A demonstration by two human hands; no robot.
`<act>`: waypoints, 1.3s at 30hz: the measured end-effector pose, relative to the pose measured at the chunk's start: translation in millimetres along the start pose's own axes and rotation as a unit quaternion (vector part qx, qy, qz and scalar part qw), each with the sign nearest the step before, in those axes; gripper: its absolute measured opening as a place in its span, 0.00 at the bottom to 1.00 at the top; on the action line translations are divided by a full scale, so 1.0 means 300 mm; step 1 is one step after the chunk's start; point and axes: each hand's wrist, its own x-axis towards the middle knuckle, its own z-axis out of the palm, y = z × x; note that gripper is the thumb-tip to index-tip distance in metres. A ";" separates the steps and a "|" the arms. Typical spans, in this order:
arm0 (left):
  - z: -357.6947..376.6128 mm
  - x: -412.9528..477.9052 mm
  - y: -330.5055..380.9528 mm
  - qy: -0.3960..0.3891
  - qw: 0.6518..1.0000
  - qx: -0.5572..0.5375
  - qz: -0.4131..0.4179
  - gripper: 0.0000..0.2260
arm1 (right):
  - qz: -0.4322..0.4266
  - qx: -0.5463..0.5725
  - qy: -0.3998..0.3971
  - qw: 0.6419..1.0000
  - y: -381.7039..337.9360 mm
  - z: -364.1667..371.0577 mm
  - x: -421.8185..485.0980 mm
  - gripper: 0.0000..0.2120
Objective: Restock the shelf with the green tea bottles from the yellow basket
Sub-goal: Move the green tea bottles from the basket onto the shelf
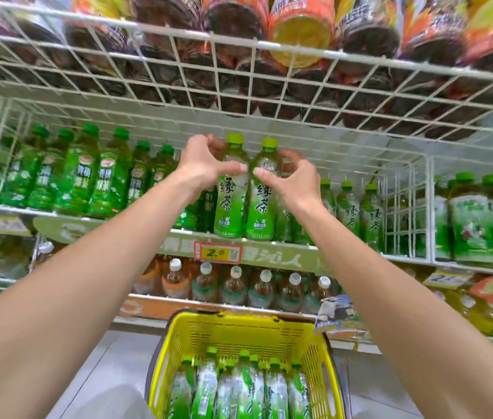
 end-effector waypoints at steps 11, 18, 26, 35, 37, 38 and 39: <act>0.132 0.234 -0.186 -0.006 0.995 0.092 -0.029 0.20 | 0.053 -0.026 -0.011 0.998 0.226 0.192 0.197 0.33; 0.139 0.298 -0.253 -0.054 0.974 0.220 -0.007 0.15 | 0.048 -0.023 -0.075 0.996 0.322 0.222 0.241 0.31; 0.158 0.380 -0.246 -0.097 0.944 0.313 -0.021 0.16 | 0.051 -0.122 -0.132 0.982 0.318 0.244 0.317 0.35; 0.167 0.424 -0.211 -0.145 0.919 0.365 -0.028 0.41 | 0.084 -0.222 -0.153 0.959 0.246 0.247 0.396 0.24; 0.164 0.433 -0.202 -0.155 0.910 0.384 -0.029 0.37 | 0.076 -0.232 -0.161 0.956 0.249 0.247 0.401 0.21; 0.161 0.436 -0.200 -0.158 0.905 0.393 -0.022 0.34 | 0.070 -0.235 -0.164 0.956 0.251 0.247 0.398 0.20; 0.160 0.435 -0.198 -0.165 0.901 0.401 -0.013 0.34 | 0.062 -0.239 -0.164 0.955 0.249 0.246 0.392 0.19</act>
